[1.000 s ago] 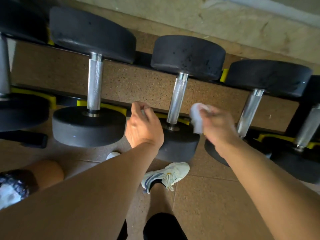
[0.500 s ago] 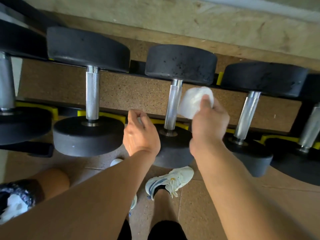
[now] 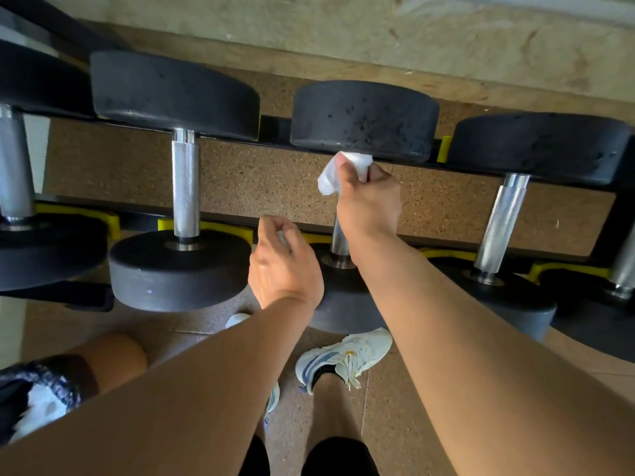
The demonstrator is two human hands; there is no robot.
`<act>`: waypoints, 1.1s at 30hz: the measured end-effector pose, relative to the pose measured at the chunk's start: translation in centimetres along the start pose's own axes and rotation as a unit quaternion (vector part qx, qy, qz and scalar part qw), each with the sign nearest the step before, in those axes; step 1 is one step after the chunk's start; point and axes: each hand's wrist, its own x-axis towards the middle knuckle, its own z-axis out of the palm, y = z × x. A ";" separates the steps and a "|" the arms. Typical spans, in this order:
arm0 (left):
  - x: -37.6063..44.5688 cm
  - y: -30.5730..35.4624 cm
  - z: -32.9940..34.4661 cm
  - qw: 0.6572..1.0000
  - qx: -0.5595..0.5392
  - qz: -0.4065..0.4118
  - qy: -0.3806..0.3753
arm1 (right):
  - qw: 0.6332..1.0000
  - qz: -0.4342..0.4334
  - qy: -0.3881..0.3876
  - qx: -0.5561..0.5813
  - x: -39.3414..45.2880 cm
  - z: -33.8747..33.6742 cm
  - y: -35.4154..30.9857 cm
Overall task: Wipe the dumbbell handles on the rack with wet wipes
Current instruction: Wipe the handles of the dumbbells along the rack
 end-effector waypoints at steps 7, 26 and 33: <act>0.1 -0.1 0.0 1.000 0.008 0.008 0.000 | 0.998 -0.034 0.058 0.011 -0.1 -1.5 1.5; 0.0 0.1 -0.1 1.000 0.013 -0.006 -0.009 | 0.613 -0.490 -0.374 -0.494 0.7 -7.4 3.5; 0.1 0.0 -0.1 1.000 0.006 -0.002 -0.002 | 0.752 -0.455 -0.303 -0.368 1.2 -7.6 -0.1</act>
